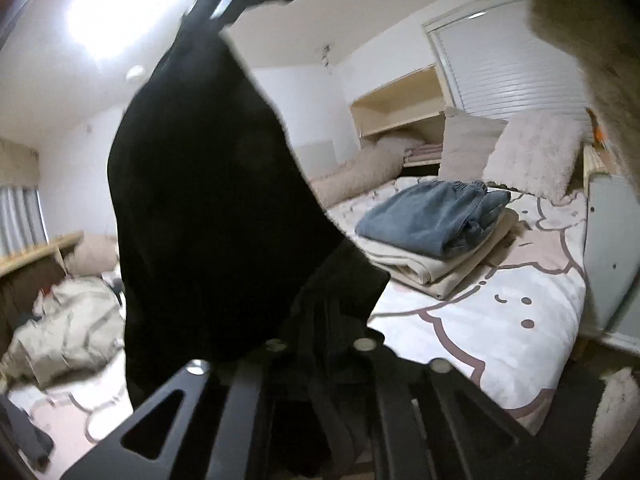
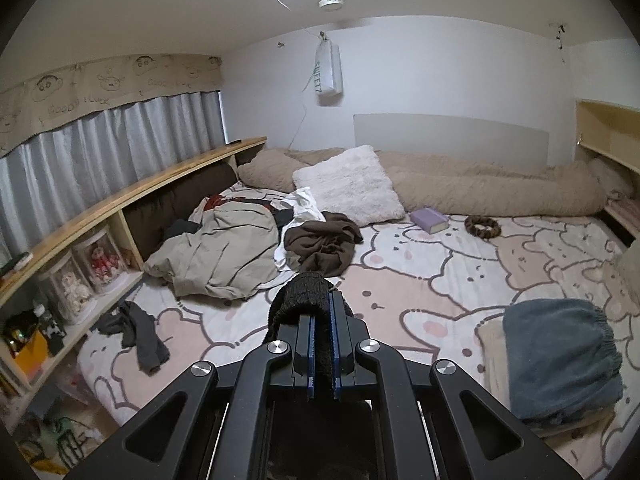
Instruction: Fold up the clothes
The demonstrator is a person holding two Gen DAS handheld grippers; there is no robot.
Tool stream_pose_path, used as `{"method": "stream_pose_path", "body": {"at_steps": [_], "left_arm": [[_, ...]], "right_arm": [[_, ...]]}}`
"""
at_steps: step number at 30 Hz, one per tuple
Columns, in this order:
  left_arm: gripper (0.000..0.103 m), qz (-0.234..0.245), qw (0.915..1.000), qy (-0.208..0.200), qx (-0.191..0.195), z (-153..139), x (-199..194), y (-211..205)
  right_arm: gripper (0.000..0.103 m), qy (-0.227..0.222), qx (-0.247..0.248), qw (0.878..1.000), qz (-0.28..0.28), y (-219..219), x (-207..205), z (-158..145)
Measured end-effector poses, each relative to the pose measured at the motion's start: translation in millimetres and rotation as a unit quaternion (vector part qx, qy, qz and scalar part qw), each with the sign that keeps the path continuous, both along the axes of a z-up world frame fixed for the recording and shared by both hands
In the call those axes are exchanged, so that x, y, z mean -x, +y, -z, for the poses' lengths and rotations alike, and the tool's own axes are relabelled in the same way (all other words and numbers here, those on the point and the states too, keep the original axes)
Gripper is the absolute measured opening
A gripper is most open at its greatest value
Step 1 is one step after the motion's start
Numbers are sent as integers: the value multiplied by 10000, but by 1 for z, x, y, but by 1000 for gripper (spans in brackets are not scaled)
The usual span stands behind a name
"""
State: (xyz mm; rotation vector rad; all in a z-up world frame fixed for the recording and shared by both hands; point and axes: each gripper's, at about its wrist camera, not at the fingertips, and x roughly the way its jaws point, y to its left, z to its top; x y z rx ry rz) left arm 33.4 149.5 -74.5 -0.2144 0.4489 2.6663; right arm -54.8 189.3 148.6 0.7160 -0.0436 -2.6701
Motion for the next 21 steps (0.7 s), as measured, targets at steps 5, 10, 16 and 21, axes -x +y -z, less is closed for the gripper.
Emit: {"method": "stream_pose_path", "body": {"at_steps": [5,10,16,21], "left_arm": [[68,102,9911,1164,640,13,-22,27],[68,-258,9721,1972,1245,28,-23,52],[68,-917,9646,2106,1295,26,-8,52],[22,-880,9712,1840,1236,24,1,51]], "right_arm": [[6,-190,110,9994,-274,-4,-5,-8],[6,-274,141,9986,-421,-5,-13,-17],[6,-266,112,9984,-479,-2,-24,-21],[6,-287,134,9986,-418,3,-25,-21]]}}
